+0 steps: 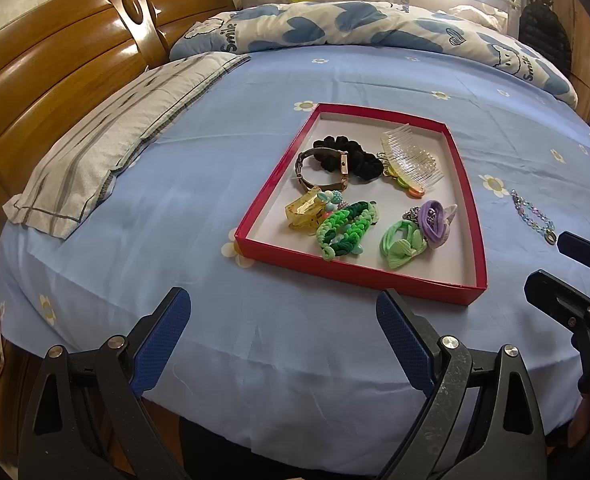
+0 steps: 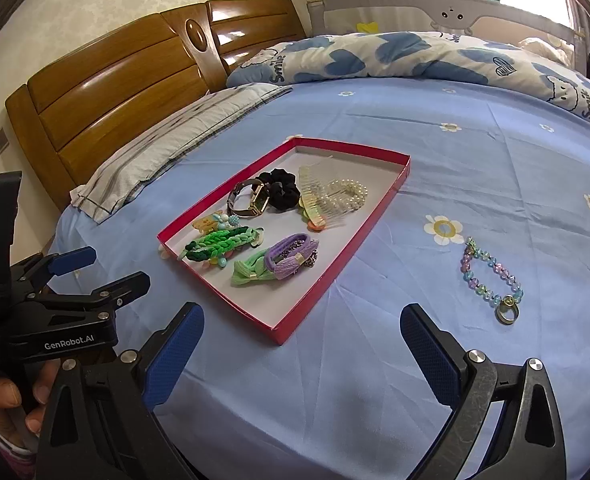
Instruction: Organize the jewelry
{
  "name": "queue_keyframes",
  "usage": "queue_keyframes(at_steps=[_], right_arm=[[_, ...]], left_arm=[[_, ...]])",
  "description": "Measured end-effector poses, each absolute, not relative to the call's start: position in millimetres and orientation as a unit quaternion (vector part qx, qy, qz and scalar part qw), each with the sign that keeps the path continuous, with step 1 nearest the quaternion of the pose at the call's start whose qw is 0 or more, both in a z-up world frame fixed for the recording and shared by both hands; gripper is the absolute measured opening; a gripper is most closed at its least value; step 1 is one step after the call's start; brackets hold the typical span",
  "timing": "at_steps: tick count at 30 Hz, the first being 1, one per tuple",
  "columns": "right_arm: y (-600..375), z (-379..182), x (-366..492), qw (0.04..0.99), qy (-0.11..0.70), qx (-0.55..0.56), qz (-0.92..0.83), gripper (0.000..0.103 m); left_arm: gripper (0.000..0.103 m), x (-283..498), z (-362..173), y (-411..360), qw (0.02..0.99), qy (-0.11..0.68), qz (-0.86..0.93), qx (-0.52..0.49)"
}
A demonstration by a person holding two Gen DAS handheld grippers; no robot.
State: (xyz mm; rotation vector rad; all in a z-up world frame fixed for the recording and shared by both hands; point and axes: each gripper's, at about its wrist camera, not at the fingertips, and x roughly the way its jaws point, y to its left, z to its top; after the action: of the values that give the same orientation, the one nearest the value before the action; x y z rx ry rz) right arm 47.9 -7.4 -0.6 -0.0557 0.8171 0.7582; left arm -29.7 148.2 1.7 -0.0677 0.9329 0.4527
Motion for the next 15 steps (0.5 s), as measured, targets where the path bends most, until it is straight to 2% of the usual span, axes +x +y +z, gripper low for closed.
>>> queue_keyframes(at_steps=[15], right_arm=[[-6.5, 1.1, 46.7, 0.848, 0.387, -0.027, 0.361, 0.100]], left_arm=[[0.095, -29.0, 1.6, 148.2, 0.869, 0.447, 0.212, -0.034]])
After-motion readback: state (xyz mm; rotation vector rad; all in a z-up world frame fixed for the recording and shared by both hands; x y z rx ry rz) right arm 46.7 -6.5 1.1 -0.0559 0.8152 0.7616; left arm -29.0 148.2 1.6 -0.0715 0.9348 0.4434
